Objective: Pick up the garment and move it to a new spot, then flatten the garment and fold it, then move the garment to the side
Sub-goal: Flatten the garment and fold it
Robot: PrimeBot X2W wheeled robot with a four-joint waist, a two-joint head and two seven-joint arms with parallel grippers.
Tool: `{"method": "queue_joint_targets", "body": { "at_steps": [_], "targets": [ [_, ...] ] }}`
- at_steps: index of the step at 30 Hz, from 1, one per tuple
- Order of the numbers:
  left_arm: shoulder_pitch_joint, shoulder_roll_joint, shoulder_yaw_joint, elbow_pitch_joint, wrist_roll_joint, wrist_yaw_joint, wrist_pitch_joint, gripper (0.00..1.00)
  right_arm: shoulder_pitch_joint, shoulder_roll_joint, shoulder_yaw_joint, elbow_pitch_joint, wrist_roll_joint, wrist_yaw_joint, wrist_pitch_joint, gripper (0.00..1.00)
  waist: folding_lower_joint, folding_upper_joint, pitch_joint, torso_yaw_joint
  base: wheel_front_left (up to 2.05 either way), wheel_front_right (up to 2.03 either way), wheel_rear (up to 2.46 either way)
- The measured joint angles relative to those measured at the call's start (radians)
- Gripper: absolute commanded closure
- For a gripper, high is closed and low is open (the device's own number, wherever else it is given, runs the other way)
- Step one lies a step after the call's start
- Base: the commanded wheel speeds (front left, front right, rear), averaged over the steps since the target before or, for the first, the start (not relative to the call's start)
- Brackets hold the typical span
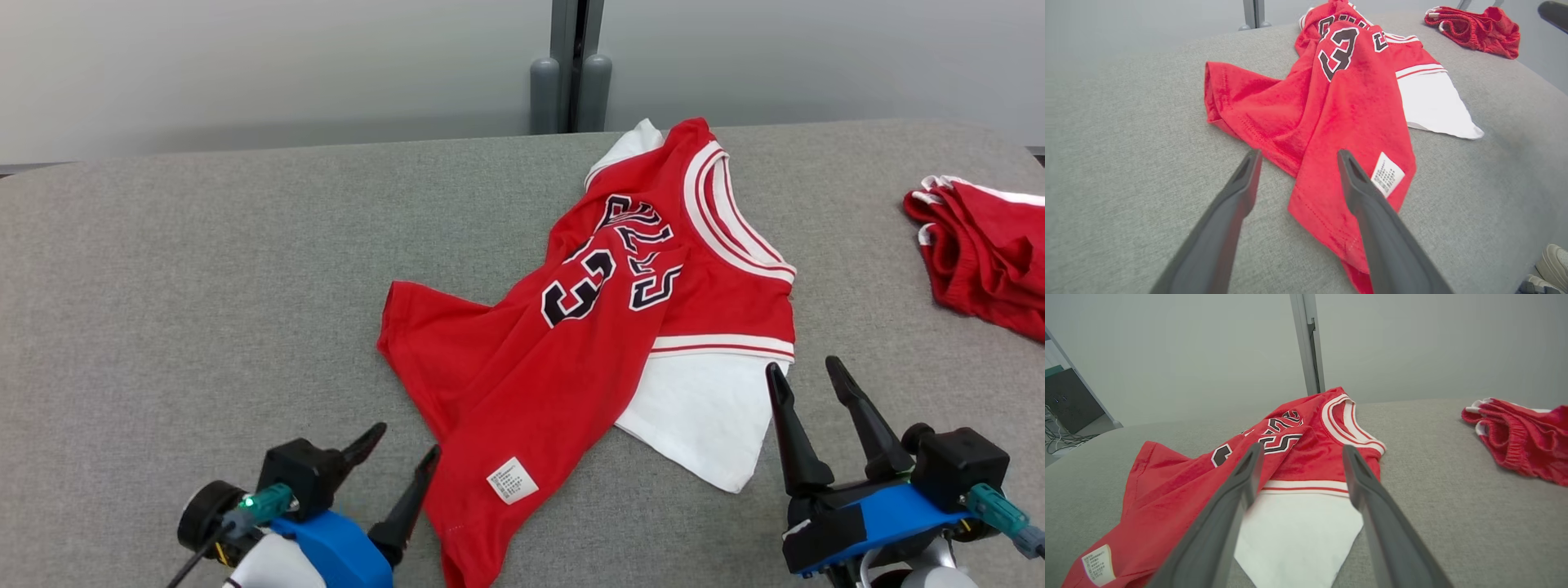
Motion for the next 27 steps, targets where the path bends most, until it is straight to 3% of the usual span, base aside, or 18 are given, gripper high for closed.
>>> {"method": "queue_joint_targets", "body": {
  "at_steps": [5, 17, 20, 25, 27],
  "targets": [
    [-0.055, -0.020, 0.061, 0.063, -0.018, 0.068, 0.011, 0.00, -0.002, 0.000, 0.013, -0.006, 0.006, 0.000, 0.000, 0.00, 0.0001, 0.0000, 0.017, -0.014, 0.00, 0.00, 0.00],
    [-0.277, -0.199, 0.110, 0.447, -0.086, 0.154, 0.071, 0.00, -0.043, 0.000, 0.037, -0.007, 0.017, 0.000, -0.007, 0.00, 0.0003, 0.0001, 0.086, -0.063, 0.00, 0.00, 0.00],
    [-0.300, -0.210, 0.109, 0.494, -0.091, 0.160, 0.086, 0.00, -0.044, 0.000, 0.034, -0.002, 0.020, 0.000, -0.016, 0.00, 0.0002, 0.0000, 0.099, -0.077, 0.00, 0.00, 0.00],
    [-0.333, -0.230, 0.111, 0.529, -0.121, 0.113, 0.090, 0.02, -0.051, 0.000, 0.029, 0.003, 0.025, 0.000, -0.026, 0.00, 0.0002, 0.0000, 0.112, -0.089, 0.00, 0.00, 0.00],
    [-0.347, -0.231, 0.114, 0.540, -0.121, 0.104, 0.064, 1.00, -0.052, 0.000, 0.029, 0.003, 0.025, 0.000, -0.028, 0.00, 0.0001, 0.0000, 0.115, -0.090, 0.00, 0.00, 0.00]
  ]
}}
